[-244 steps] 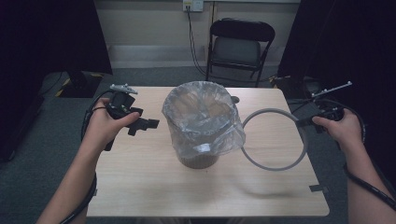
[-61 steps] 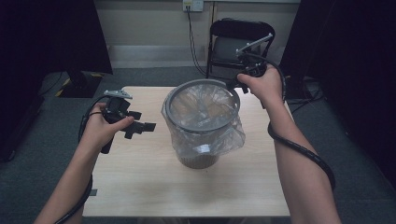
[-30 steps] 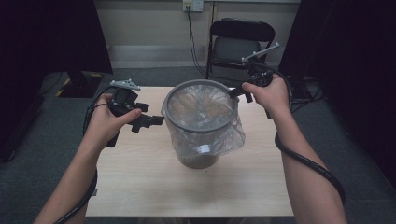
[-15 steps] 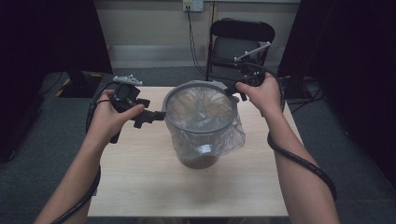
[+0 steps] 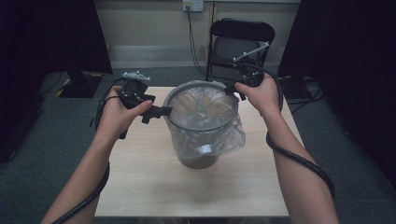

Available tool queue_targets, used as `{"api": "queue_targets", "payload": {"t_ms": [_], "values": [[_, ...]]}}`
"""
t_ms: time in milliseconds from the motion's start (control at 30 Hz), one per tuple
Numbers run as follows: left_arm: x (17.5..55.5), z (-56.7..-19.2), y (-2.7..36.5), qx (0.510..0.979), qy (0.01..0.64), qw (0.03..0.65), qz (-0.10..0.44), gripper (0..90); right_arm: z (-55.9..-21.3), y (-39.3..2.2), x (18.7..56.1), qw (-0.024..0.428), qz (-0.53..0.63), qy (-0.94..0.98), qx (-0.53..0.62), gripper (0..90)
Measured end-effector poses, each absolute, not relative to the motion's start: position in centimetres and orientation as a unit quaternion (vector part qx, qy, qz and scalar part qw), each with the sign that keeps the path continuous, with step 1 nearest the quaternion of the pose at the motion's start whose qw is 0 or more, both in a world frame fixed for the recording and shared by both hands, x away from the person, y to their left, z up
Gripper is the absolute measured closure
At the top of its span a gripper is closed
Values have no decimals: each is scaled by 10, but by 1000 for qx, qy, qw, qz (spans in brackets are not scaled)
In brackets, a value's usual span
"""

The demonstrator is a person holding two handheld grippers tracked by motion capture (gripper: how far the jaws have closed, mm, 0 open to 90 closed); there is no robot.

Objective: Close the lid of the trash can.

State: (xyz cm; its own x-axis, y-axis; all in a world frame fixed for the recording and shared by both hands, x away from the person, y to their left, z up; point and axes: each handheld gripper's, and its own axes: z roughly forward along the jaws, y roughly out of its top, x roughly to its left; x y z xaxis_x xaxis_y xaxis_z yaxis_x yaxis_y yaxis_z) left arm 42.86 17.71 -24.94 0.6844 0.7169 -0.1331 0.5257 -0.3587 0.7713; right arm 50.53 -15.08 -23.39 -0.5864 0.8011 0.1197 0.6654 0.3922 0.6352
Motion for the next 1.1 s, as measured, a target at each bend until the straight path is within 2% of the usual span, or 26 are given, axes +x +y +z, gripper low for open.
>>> {"api": "queue_targets", "payload": {"t_ms": [100,467,767,900,1100], "values": [[431,-250,176,817,382,419,108,192,-235,-150,508,107,332,826,443,698],[414,-237,168,823,378,411,99,192,-216,-168,481,87,300,829,464,619],[391,-231,173,837,364,400,81,195,-224,-164,475,63,295,824,480,698],[391,-238,175,839,364,397,73,195,-224,-157,480,77,290,821,486,761],[399,-245,179,833,376,398,83,196,-227,-149,488,103,291,821,480,810]]}}
